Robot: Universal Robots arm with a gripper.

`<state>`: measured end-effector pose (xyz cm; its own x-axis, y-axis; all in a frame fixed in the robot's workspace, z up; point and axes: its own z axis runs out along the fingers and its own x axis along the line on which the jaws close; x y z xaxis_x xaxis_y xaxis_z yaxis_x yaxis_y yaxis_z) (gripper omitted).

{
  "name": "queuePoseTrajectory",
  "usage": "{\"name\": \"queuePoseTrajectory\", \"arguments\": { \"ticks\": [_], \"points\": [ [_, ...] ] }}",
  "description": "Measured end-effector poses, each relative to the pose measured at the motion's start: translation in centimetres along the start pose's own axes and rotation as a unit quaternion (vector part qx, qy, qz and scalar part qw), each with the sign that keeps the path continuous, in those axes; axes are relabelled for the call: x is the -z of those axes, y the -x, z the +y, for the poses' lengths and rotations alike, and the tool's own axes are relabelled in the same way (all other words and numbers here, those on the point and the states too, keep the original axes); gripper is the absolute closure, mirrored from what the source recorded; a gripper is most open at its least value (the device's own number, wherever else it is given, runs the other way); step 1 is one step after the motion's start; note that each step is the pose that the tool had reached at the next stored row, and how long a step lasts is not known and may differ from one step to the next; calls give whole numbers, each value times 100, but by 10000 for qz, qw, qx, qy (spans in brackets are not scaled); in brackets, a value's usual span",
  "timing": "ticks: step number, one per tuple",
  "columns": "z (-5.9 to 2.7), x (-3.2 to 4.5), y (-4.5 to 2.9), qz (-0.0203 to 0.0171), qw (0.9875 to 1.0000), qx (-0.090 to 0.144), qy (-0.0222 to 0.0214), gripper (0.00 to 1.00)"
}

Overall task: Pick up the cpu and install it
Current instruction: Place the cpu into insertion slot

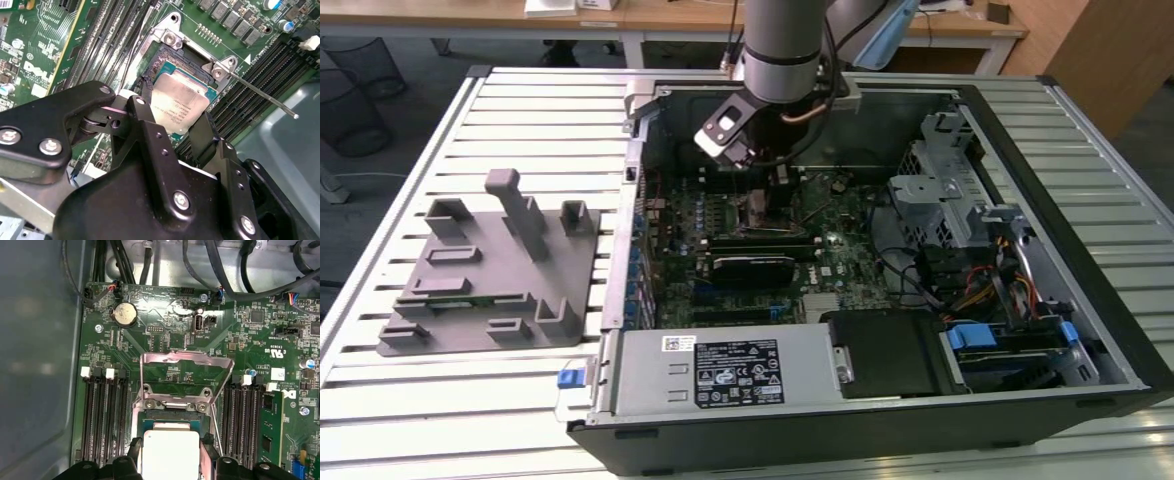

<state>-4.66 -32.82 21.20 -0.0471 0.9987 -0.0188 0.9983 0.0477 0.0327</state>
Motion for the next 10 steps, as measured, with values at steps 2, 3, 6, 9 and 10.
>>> {"name": "queuePoseTrajectory", "arguments": {
  "ticks": [2, 3, 6, 9, 10],
  "points": [
    [0, -16, 0, -1, 10000, -29, -1, 46],
    [-1, -25, 0, -1, 10000, -39, 0, 46],
    [-2, -57, -1, -2, 10000, -48, -1, 46],
    [-3, -90, 1, -2, 10000, -49, -1, 46],
    [-3, -98, 4, -2, 10000, -49, -1, 46]
  ]
}}
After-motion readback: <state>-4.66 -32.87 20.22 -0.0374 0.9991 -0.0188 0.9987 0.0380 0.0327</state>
